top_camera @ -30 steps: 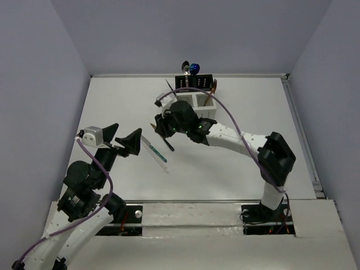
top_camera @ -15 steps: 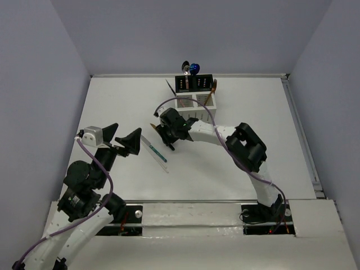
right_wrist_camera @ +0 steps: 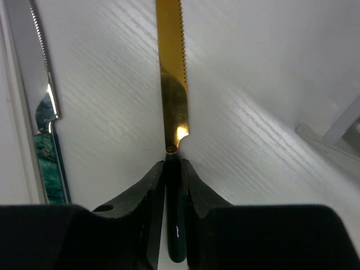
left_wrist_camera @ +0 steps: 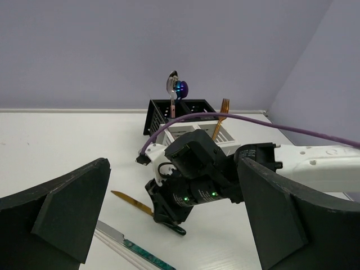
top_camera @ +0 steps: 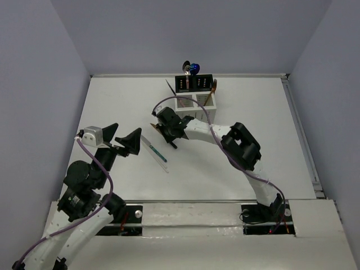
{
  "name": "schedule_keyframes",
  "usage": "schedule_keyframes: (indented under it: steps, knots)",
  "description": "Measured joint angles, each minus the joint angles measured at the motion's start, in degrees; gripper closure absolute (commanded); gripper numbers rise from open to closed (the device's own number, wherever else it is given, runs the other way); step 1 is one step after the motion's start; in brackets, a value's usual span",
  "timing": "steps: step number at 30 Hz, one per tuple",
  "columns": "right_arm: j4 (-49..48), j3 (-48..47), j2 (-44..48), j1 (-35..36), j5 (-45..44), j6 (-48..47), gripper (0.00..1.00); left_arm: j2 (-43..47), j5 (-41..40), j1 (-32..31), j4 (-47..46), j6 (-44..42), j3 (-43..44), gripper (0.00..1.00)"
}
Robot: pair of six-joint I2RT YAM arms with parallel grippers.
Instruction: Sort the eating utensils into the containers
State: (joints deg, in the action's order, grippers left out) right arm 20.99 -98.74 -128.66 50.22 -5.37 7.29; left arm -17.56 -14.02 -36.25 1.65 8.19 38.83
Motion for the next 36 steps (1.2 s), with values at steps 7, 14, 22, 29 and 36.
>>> schedule_keyframes:
  steps: [7, 14, 22, 29, 36]
  knots:
    - [3.89, -3.43, -1.33, 0.48, -2.89, -0.90, 1.00, 0.02, 0.00, 0.00, 0.00, 0.00, 0.02, 0.01]
    - [-3.08, 3.80, 5.49, 0.48, -2.54, -0.52, 1.00, 0.02, -0.20, 0.00, 0.00, 0.00, 0.00, 0.01]
    - [-26.03, 12.90, 24.11, -0.90, -0.98, 2.75, 1.00, 0.02, -0.79, 0.00, 0.00, 0.00, 0.00, 0.01]
    - [-43.58, 13.46, 24.59, -7.08, -5.27, 2.64, 1.00, 0.02, -0.83, 0.00, 0.00, 0.00, 0.02, 0.01]
    - [-50.34, 13.46, 17.59, -11.96, -7.87, 0.55, 1.00, 0.02, -0.85, 0.00, 0.00, 0.00, 0.00, 0.01]
